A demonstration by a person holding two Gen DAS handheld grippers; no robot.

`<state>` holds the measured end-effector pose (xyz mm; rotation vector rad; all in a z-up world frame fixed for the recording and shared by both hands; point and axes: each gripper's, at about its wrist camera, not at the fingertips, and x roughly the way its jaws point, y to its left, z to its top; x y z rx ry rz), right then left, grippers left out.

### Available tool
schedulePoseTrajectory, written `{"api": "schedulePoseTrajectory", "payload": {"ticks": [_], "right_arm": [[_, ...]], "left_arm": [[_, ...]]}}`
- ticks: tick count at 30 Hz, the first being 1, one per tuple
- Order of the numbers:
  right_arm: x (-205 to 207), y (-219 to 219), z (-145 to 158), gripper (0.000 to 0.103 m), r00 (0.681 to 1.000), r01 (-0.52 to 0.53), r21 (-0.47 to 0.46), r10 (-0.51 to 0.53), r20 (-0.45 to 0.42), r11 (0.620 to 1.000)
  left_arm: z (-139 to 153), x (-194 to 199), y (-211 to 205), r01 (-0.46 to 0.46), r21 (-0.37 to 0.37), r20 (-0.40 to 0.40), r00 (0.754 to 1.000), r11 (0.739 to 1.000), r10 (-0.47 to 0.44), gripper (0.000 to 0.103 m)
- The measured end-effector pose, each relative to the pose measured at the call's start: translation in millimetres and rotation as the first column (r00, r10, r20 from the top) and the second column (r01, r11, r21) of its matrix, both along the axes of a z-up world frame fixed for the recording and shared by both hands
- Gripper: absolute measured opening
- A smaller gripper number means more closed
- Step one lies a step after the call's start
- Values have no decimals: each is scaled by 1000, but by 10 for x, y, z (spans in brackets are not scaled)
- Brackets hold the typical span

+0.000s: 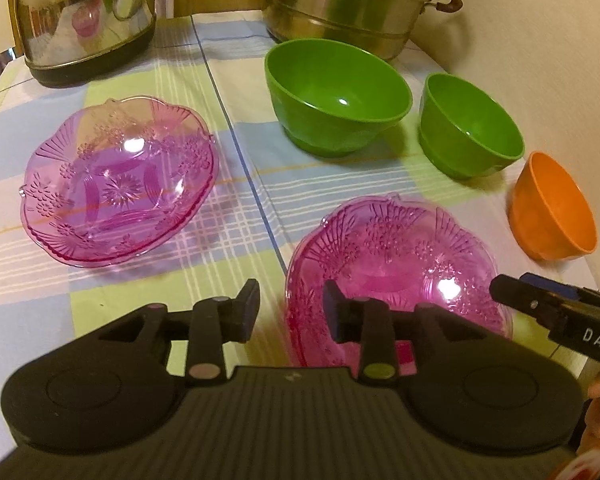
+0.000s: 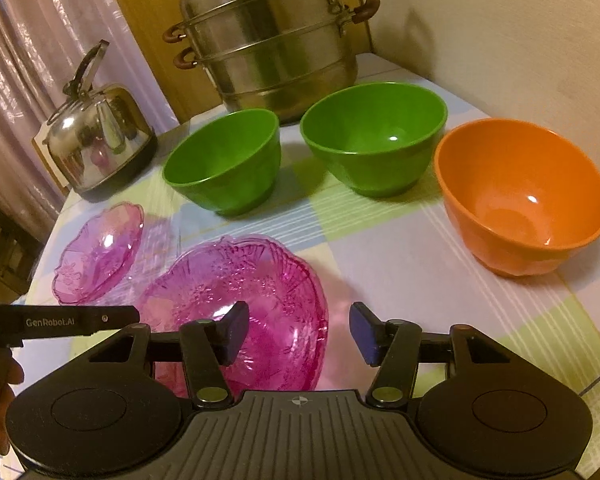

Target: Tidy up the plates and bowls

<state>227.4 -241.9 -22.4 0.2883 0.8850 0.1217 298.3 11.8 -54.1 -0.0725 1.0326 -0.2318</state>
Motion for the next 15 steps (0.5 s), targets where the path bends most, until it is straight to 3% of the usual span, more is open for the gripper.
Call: {"api": "schedulePoseTrajectory", "payload": {"ticks": [12,15], "right_arm": [[-32,50,35,56,1000,-17,-10,17,13,1000],[-44,91,58,56,1000,-27,-14,27,13,1000]], "left_arm": [[71,-55,27,-4,-7,10,1000,1000,4,32],[103,-78,42,-4,-7,18,1000,1000,4,37]]}}
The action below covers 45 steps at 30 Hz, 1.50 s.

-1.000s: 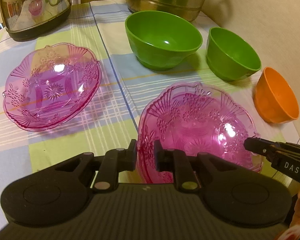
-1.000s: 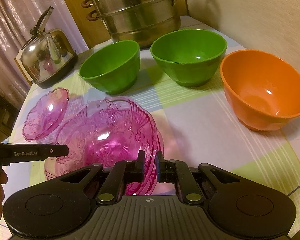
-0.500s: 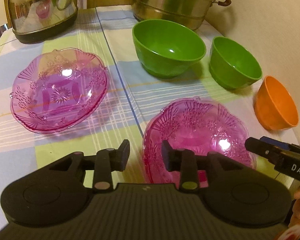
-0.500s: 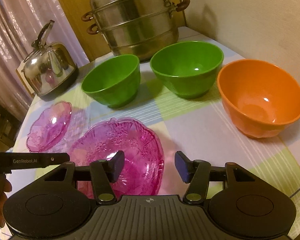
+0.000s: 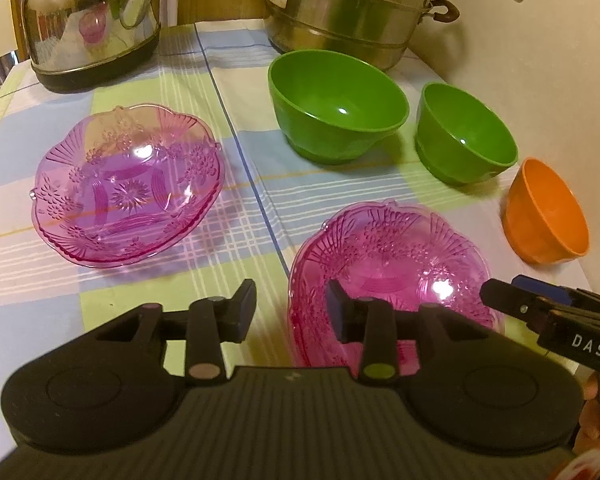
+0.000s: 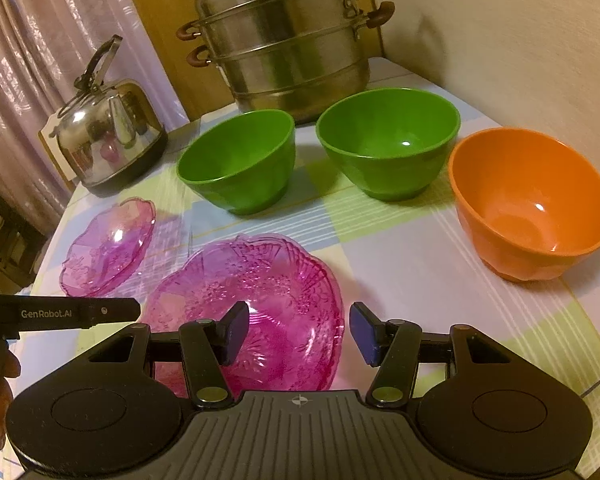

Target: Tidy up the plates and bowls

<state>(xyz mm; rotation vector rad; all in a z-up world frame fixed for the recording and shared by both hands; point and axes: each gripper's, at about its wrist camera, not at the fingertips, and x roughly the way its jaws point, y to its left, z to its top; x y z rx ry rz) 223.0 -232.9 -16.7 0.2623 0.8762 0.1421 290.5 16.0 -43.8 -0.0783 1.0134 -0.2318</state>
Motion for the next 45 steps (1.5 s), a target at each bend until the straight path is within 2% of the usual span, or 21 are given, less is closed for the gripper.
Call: {"api": "schedulePoseTrajectory", "payload": {"ticks": [5,7,9,12,14,16,22,29,37,45], "right_arm": [[-18,75,51,56,1000,-16,-8,16,8,1000],[-33,110,74,57,1000,-25,-14,25,12,1000],[-55,143,97,60,999,-38,-22,38,20,999],[-84,180,123,69,999,-41,-30,42,23,999],[-95,196,147,75,999,-39,-28,39,24,999],[-115,227,179,79,999,-40,-32,41,25,999],[-260,347,275,82,997,-61,-44,63,34,997],[-527,562,381,82,993,-106,-57,108,36,993],[-848,757,485,83,989,-136,-84,140,42,987],[-1094,761,486,83,990,-134,-84,137,28,987]], "left_arm": [[62,-39,40,0,7,11,1000,1000,0,43],[93,-64,60,-3,11,17,1000,1000,3,53],[127,-95,84,-8,11,23,1000,1000,8,57],[179,-149,130,-16,13,31,999,1000,16,69],[210,-189,168,-23,12,37,999,1000,23,73],[244,-236,212,-32,10,41,999,999,32,82],[361,-410,337,-56,16,63,996,998,55,93],[511,-655,519,-101,27,92,991,994,98,99],[630,-946,670,-114,43,111,988,993,108,99],[676,-1238,696,-117,67,160,982,991,105,99]]}}
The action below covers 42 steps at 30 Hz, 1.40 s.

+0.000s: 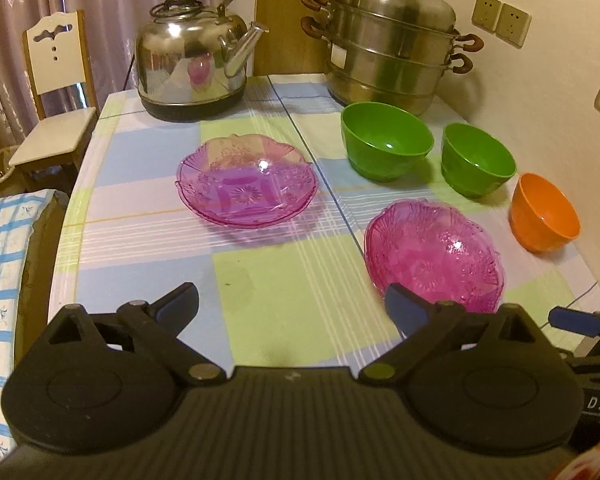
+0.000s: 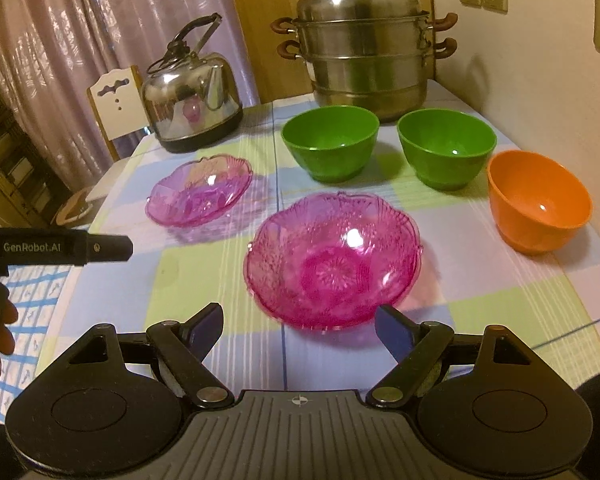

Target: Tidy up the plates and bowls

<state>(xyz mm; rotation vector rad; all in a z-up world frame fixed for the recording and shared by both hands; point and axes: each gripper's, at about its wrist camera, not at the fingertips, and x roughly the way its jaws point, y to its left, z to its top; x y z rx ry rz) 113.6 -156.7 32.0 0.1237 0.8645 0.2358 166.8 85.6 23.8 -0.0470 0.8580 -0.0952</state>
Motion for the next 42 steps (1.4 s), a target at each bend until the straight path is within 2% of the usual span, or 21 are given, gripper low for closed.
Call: {"api": "schedulePoseTrajectory", "payload": {"ticks": [9,19,26,42], "right_arm": [[-161,5,7,83,1000,-7,-9,7,-4,1000],[-128,79,22,83,999,-34,-8,34,7,999],[42,186,33,83,998,-58,-4,58,15,998],[745,464,20,83,996,-88,20,87,35,996]], "left_arm": [[23,-181,-18,-5,55,60,998,998,1,99],[70,-109,149,-30,1,23,999,1000,30,99],[56,-31,222,-30,24,24,999,999,30,99],[-130,376,416,-42,56,2,999,998,41,99]]}}
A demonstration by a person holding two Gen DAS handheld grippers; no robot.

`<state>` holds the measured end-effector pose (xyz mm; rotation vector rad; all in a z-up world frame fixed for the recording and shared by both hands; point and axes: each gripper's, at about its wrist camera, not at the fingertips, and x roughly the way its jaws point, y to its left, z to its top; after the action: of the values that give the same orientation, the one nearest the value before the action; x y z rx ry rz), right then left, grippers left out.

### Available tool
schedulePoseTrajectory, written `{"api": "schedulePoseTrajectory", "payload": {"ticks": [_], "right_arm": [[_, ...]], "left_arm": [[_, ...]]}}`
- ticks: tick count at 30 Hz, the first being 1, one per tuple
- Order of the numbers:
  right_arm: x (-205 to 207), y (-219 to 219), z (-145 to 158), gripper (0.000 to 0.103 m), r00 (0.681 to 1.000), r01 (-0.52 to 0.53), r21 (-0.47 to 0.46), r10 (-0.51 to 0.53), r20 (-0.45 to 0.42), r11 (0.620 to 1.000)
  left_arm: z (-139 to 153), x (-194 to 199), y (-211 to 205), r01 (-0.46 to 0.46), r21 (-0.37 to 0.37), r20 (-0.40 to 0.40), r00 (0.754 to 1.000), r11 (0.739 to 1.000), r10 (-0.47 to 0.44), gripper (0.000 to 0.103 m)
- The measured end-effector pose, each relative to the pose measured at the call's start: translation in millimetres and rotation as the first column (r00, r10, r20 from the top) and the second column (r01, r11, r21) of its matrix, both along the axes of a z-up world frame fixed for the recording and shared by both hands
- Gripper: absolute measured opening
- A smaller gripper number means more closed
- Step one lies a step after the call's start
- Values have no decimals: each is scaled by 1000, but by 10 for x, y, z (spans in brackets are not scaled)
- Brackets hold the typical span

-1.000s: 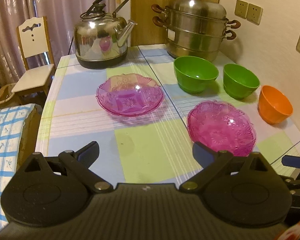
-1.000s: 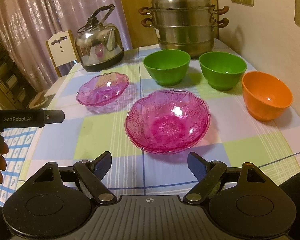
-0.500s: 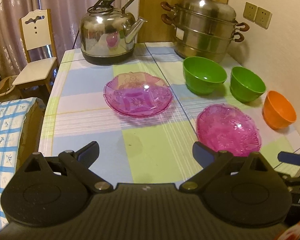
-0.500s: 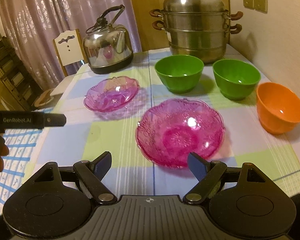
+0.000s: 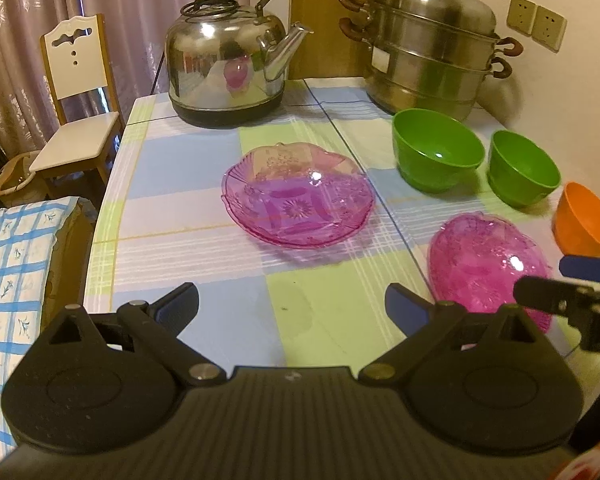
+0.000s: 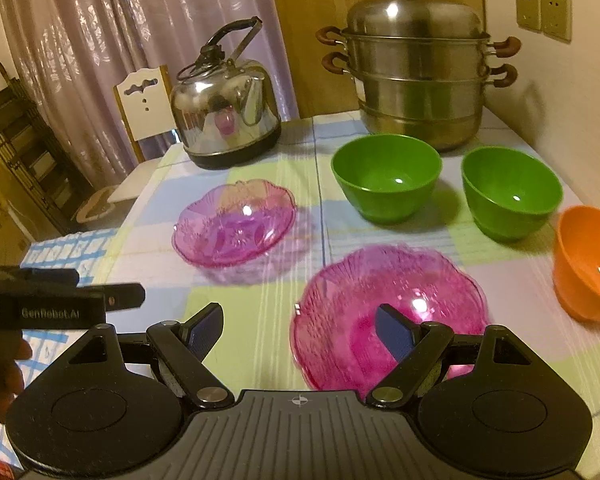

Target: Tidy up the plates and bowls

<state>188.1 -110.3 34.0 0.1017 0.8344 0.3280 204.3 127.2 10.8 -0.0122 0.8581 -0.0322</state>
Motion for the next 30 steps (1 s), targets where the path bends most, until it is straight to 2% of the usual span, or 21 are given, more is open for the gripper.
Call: {"api": "schedulePoseTrajectory", "payload": {"ticks": [15,24,30], "right_arm": [[751,218,-221,83,1000,-5,24,5,-13,1000],[1258,343,-406,83,998,-16,76,21,-66,997],[1613,464,-618,82,991,-24,78,34,-126,997]], "left_arm": [[-200,538,322,-21,13,-16,1000,1000,21,99],[-273,981,616,-70,-54,2,997,996,71,98],[-395,1325,741,-78,-94,-29,997,993,76,91]]}}
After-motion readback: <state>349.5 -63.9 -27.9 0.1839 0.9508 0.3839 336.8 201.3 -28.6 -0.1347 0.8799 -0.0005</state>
